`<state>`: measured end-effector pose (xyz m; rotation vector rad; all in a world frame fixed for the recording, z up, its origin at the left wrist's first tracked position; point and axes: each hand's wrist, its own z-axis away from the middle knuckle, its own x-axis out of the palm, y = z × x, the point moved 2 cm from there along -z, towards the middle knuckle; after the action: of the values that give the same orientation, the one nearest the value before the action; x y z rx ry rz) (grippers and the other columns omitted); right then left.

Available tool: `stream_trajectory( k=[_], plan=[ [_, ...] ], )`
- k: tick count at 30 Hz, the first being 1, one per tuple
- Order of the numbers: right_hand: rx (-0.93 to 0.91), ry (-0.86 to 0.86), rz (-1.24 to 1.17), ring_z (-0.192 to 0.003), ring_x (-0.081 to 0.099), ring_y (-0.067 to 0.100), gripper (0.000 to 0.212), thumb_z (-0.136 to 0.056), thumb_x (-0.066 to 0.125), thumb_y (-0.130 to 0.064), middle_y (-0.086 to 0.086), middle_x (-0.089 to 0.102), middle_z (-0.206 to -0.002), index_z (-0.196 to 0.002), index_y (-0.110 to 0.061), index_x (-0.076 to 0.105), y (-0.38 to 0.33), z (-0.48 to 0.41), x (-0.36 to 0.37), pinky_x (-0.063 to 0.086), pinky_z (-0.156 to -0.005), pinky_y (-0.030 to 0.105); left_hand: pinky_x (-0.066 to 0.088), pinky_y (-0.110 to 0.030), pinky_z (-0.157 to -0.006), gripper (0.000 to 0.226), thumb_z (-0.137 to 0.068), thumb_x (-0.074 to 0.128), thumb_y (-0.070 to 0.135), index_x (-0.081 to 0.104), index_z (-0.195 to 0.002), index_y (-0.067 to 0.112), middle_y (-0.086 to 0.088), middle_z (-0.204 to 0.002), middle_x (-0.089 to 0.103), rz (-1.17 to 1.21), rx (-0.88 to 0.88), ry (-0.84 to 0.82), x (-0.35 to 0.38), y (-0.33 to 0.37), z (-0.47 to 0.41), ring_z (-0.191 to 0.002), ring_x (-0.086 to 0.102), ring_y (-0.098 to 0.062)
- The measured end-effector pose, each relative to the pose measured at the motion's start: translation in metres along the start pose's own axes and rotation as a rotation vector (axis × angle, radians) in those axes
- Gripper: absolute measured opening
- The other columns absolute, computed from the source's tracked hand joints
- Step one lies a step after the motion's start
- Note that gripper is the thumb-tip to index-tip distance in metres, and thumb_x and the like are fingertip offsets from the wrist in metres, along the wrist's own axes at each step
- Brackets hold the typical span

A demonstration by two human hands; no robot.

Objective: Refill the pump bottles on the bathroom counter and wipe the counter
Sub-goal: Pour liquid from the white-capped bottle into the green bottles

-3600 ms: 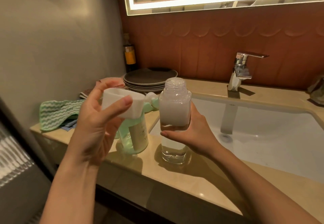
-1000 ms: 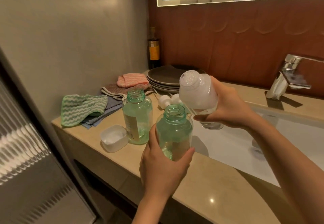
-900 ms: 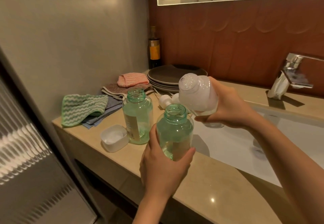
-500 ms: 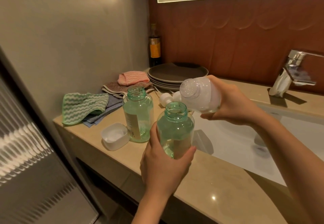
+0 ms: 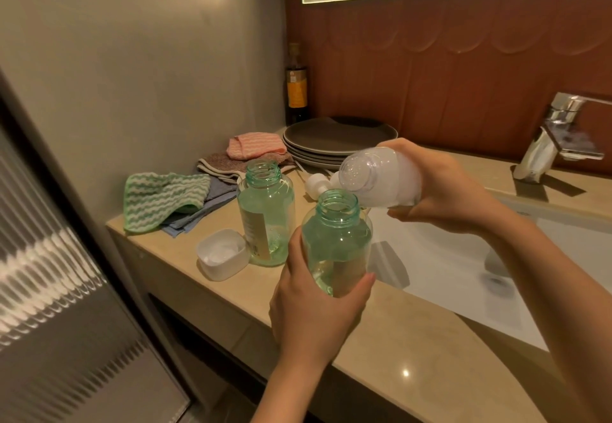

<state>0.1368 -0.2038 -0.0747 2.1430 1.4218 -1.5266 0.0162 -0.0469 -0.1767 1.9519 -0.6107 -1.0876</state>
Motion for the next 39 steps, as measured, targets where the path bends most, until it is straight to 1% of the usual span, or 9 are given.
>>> stream_trajectory(
  k=[2, 6, 10, 13, 16, 22, 25, 28, 39],
  plan=[
    [-0.008, 0.010, 0.011, -0.100, 0.049, 0.009, 0.082, -0.060, 0.083, -0.005, -0.013, 0.051, -0.112, -0.118, -0.041, 0.039, -0.001, 0.000, -0.001, 0.037, -0.074, 0.012, 0.042, -0.035, -0.099, 0.103, -0.056, 0.071, 0.067, 0.017, -0.139, 0.041, 0.012, -0.136, 0.049, 0.007, 0.005, -0.007, 0.000, 0.001, 0.000, -0.121, 0.049, -0.013],
    [-0.015, 0.027, 0.023, -0.101, 0.049, 0.010, 0.081, -0.059, 0.083, -0.004, -0.012, 0.051, -0.113, -0.118, -0.039, 0.039, -0.002, 0.000, -0.002, 0.036, -0.074, 0.011, 0.036, -0.032, -0.101, 0.103, -0.061, 0.075, 0.059, 0.018, -0.143, 0.037, 0.012, -0.139, 0.045, 0.013, 0.015, -0.021, 0.000, 0.000, 0.000, -0.125, 0.045, -0.013],
    [-0.012, 0.032, 0.040, -0.104, 0.049, 0.013, 0.080, -0.059, 0.084, -0.004, -0.008, 0.052, -0.116, -0.121, -0.035, 0.042, -0.003, 0.000, -0.002, 0.037, -0.077, 0.017, 0.036, -0.029, -0.099, 0.102, -0.062, 0.076, 0.058, 0.019, -0.143, 0.037, 0.013, -0.138, 0.045, 0.019, 0.026, -0.019, 0.000, 0.000, 0.000, -0.124, 0.045, -0.012],
    [-0.016, 0.029, 0.062, -0.107, 0.048, 0.014, 0.079, -0.060, 0.084, -0.004, -0.003, 0.054, -0.121, -0.126, -0.027, 0.046, -0.003, -0.001, -0.003, 0.036, -0.078, 0.015, 0.036, -0.027, -0.095, 0.101, -0.061, 0.077, 0.060, 0.020, -0.142, 0.038, 0.014, -0.136, 0.047, 0.019, 0.029, -0.011, 0.001, -0.001, 0.000, -0.122, 0.046, -0.011],
    [-0.029, 0.036, 0.082, -0.109, 0.049, 0.016, 0.078, -0.060, 0.084, -0.004, -0.002, 0.055, -0.122, -0.126, -0.024, 0.048, -0.006, -0.001, -0.005, 0.037, -0.082, 0.021, 0.037, -0.027, -0.094, 0.103, -0.055, 0.068, 0.067, 0.019, -0.141, 0.039, 0.015, -0.136, 0.047, 0.013, 0.024, -0.002, 0.001, -0.002, 0.000, -0.122, 0.047, -0.010],
    [-0.058, 0.079, 0.139, -0.104, 0.046, 0.010, 0.077, -0.057, 0.084, -0.003, -0.014, 0.049, -0.113, -0.124, -0.025, 0.051, -0.011, 0.000, -0.010, 0.038, -0.083, 0.030, 0.041, -0.033, -0.100, 0.104, -0.056, 0.072, 0.065, 0.018, -0.142, 0.039, 0.014, -0.135, 0.049, 0.018, 0.024, -0.002, 0.002, -0.002, -0.001, -0.121, 0.049, -0.011],
    [-0.057, 0.083, 0.170, -0.104, 0.043, 0.009, 0.079, -0.057, 0.084, -0.004, -0.008, 0.054, -0.118, -0.125, -0.026, 0.050, -0.010, 0.000, -0.009, 0.037, -0.086, 0.032, 0.043, -0.037, -0.101, 0.103, -0.057, 0.072, 0.065, 0.018, -0.141, 0.041, 0.014, -0.135, 0.049, 0.031, 0.027, -0.013, 0.001, -0.002, 0.000, -0.121, 0.049, -0.010],
    [-0.051, 0.083, 0.180, -0.105, 0.043, 0.009, 0.079, -0.058, 0.084, -0.005, -0.001, 0.056, -0.122, -0.125, -0.026, 0.049, -0.009, 0.000, -0.008, 0.037, -0.086, 0.033, 0.044, -0.037, -0.099, 0.102, -0.052, 0.063, 0.072, 0.018, -0.139, 0.043, 0.015, -0.133, 0.052, 0.029, 0.028, 0.003, 0.001, -0.001, 0.000, -0.119, 0.051, -0.010],
    [-0.059, 0.092, 0.225, -0.108, 0.047, 0.016, 0.081, -0.058, 0.085, -0.006, 0.000, 0.056, -0.123, -0.126, -0.027, 0.048, -0.009, 0.000, -0.010, 0.036, -0.089, 0.034, 0.043, -0.032, -0.095, 0.100, -0.050, 0.060, 0.073, 0.019, -0.137, 0.044, 0.016, -0.130, 0.052, 0.028, 0.025, 0.008, 0.001, -0.001, 0.000, -0.117, 0.052, -0.010]
  ],
)
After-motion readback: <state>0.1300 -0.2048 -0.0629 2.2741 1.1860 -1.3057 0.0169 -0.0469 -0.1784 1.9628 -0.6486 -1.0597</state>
